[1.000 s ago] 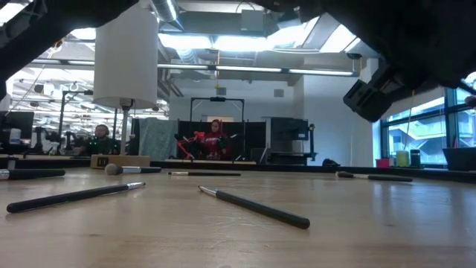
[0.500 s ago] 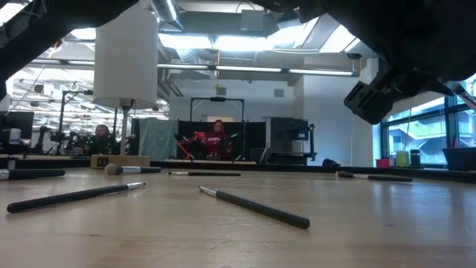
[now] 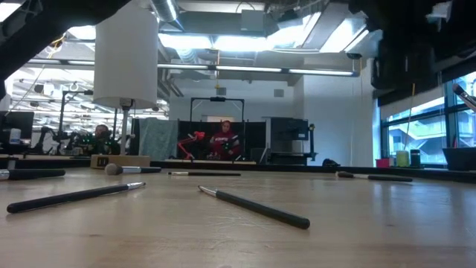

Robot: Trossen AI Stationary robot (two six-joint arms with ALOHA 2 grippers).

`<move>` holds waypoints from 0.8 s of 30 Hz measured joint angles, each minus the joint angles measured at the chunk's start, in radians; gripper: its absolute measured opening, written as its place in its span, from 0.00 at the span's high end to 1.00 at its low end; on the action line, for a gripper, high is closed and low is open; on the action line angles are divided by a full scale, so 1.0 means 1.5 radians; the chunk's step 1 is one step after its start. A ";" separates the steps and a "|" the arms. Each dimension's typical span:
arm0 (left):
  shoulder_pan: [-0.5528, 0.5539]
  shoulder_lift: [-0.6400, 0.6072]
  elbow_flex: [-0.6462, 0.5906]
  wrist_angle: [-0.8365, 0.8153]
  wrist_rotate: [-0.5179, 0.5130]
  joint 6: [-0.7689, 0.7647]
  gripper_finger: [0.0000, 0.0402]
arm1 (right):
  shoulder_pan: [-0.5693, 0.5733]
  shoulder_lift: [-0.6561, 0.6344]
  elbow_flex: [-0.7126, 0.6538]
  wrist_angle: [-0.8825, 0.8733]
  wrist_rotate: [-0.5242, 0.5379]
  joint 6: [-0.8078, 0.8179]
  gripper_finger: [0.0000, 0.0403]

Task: Put items in baskets/containers
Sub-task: Put the black liner brush into the transparent organizer

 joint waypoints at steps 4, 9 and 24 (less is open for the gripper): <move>-0.008 -0.004 0.000 -0.010 -0.177 -0.161 0.69 | 0.000 0.000 0.000 0.014 0.000 -0.002 0.80; -0.015 -0.028 0.000 -0.152 -0.265 -0.338 0.70 | 0.000 0.000 0.000 0.030 0.000 -0.002 0.80; 0.042 -0.098 -0.006 -0.973 0.256 -1.190 0.81 | 0.000 0.017 0.000 0.051 -0.008 -0.002 0.80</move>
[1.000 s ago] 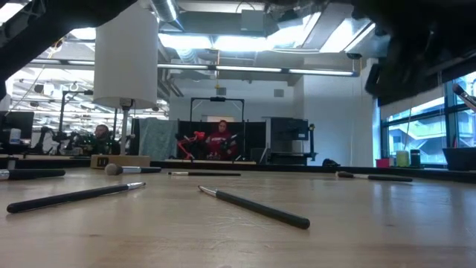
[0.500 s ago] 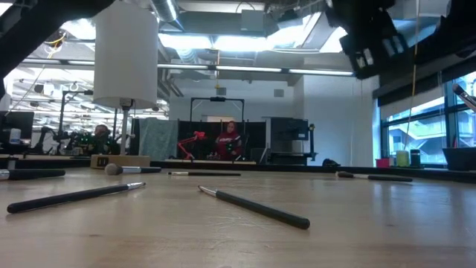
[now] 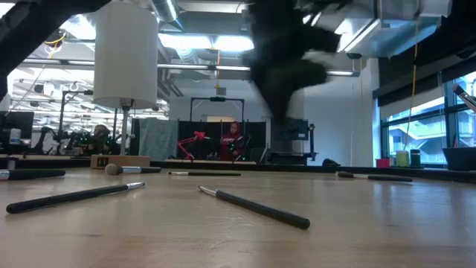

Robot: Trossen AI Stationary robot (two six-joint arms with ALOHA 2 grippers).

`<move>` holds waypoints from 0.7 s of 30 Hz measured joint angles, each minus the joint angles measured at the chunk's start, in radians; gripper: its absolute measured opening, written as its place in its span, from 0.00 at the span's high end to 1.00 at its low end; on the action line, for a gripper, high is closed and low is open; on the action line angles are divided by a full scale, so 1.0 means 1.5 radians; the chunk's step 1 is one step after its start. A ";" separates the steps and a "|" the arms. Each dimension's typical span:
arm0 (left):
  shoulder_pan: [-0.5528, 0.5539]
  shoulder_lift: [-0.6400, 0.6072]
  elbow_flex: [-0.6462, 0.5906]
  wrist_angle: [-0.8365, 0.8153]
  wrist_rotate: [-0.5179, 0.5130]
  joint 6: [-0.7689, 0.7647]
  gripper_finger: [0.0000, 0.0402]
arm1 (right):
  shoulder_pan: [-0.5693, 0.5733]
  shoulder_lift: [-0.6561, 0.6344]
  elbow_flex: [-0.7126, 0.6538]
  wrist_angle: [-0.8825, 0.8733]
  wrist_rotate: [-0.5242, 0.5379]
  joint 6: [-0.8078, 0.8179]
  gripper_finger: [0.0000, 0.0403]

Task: Put items in baskets/containers
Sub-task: Put the black liner brush into the transparent organizer

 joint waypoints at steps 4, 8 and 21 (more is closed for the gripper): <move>0.041 0.000 -0.005 -0.142 -0.013 -0.073 0.81 | 0.000 0.000 0.000 0.003 -0.011 0.000 0.80; 0.100 -0.007 -0.034 -0.108 0.099 -0.012 0.82 | 0.000 0.000 0.000 0.004 -0.017 0.000 0.80; 0.184 -0.020 -0.045 -0.125 0.150 0.045 0.87 | 0.001 0.023 -0.001 -0.035 -0.033 -0.001 0.80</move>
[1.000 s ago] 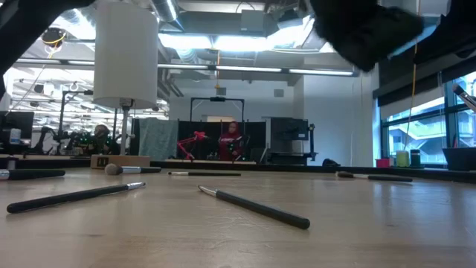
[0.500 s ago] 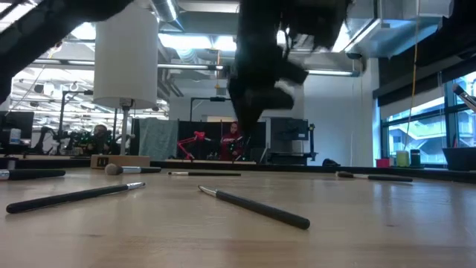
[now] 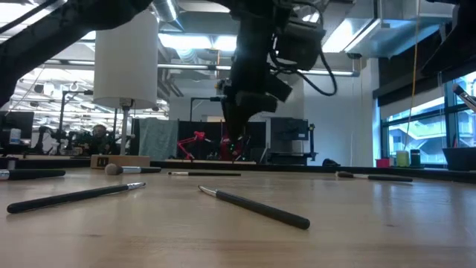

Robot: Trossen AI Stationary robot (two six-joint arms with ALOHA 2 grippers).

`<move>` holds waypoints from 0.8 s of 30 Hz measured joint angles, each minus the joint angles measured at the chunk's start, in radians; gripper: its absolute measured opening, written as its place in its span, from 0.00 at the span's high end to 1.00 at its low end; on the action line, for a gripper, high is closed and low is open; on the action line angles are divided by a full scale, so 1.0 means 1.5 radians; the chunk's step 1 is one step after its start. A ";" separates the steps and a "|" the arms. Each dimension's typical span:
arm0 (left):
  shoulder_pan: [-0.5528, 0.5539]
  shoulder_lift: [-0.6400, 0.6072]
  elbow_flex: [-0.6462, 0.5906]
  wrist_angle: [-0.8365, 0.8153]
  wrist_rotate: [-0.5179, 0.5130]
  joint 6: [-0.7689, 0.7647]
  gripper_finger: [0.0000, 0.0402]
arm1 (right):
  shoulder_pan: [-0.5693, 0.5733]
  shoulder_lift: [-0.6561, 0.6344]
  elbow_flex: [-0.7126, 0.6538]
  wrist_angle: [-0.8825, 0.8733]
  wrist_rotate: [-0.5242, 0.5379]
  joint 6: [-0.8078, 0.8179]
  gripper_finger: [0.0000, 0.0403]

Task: Put items in baskets/containers
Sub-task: Put the black liner brush into the transparent organizer

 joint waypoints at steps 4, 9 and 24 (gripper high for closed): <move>0.027 -0.001 0.000 0.002 0.000 0.021 0.87 | 0.000 0.000 0.000 0.002 -0.002 0.004 0.80; 0.049 -0.002 -0.031 0.007 0.029 0.064 0.87 | 0.001 0.000 0.000 -0.015 0.001 0.000 0.80; 0.072 -0.130 -0.247 0.144 0.082 0.126 0.87 | 0.096 -0.002 0.000 -0.126 0.076 0.104 0.80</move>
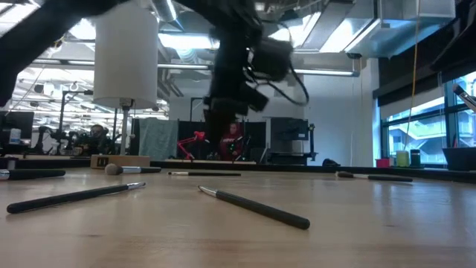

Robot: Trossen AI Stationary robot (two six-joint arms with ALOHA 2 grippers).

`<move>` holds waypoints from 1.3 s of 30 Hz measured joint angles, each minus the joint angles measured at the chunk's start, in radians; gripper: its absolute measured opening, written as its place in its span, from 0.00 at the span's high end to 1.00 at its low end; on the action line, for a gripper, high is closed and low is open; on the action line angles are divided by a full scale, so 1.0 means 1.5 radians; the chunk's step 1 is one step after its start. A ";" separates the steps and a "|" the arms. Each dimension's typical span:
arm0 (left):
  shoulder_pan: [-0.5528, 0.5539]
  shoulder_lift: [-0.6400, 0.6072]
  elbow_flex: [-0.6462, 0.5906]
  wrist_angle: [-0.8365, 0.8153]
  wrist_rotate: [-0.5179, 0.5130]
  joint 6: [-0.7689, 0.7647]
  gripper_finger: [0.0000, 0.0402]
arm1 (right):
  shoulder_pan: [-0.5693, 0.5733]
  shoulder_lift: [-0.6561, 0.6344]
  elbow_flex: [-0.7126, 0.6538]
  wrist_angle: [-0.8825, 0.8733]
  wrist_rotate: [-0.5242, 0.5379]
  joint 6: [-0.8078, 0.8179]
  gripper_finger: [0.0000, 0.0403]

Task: Put items in baskets/containers
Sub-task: Put the black liner brush into the transparent organizer

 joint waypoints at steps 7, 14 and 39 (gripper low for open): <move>0.008 -0.194 -0.267 0.275 0.063 -0.032 0.87 | 0.005 0.000 0.000 -0.003 0.001 0.011 0.80; 0.011 -0.255 -0.442 0.406 0.069 -0.010 0.86 | 0.005 0.000 0.000 0.000 0.001 0.010 0.80; 0.093 -0.255 -0.530 0.483 0.151 0.001 0.80 | 0.004 -0.001 0.000 0.005 0.031 0.002 0.80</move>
